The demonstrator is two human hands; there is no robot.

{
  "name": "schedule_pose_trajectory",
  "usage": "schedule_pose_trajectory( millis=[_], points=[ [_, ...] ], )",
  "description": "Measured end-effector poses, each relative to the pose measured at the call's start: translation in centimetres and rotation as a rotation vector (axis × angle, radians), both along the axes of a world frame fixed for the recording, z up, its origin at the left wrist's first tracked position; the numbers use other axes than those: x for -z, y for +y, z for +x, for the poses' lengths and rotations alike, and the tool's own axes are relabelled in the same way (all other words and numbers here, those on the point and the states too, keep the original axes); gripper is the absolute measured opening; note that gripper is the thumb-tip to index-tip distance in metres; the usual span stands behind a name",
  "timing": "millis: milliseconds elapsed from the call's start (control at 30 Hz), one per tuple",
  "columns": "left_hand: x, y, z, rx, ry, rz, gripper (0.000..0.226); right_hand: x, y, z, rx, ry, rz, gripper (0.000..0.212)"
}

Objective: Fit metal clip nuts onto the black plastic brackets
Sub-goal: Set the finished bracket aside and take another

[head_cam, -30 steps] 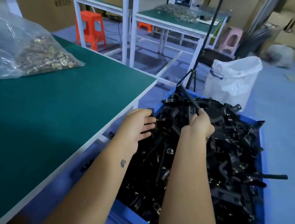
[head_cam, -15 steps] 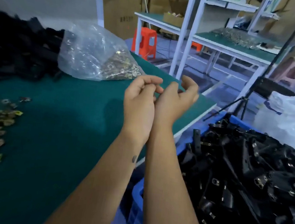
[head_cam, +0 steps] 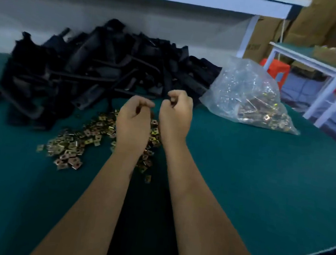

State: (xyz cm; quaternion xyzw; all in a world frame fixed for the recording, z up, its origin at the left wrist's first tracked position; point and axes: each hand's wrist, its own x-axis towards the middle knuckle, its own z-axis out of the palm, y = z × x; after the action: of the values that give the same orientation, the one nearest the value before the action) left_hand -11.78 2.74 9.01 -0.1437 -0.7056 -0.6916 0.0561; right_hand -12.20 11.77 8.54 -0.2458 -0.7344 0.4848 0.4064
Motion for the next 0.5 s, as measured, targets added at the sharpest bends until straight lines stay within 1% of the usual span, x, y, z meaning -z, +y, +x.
schedule_pose_trajectory(
  millis=[67, 100, 167, 233, 333, 433, 500],
  points=[
    [1.6, -1.5, -1.1, -0.038, -0.031, -0.099, 0.028, 0.6, 0.6, -0.4, -0.002, -0.164, 0.04, 0.029],
    [2.3, -1.9, -1.5, -0.05, -0.072, -0.109, 0.028, 1.1, 1.4, -0.6, -0.007, -0.242, 0.076, 0.034],
    [2.8, -2.0, -2.0, -0.055, -0.151, -0.041, 0.028, 1.4, 2.8, -1.2, -0.001, -0.398, 0.173, 0.043],
    [2.8, -1.8, -2.3, -0.057, -0.182, -0.013, 0.028, 1.6, 4.0, -1.8, -0.028, -0.505, 0.19, 0.05],
    [3.0, -1.4, -2.5, -0.048, -0.171, -0.129, 0.029, 1.5, 5.2, -2.9, -0.091, -0.678, 0.22, 0.053],
    [2.9, -1.2, -2.6, -0.063, -0.186, -0.208, 0.03, 1.2, 5.8, -3.8, -0.114, -0.784, 0.228, 0.052],
    [2.8, -1.2, -2.6, -0.058, -0.188, -0.235, 0.03, 1.4, 5.8, -3.9, -0.095, -0.788, 0.239, 0.051]
  ],
)
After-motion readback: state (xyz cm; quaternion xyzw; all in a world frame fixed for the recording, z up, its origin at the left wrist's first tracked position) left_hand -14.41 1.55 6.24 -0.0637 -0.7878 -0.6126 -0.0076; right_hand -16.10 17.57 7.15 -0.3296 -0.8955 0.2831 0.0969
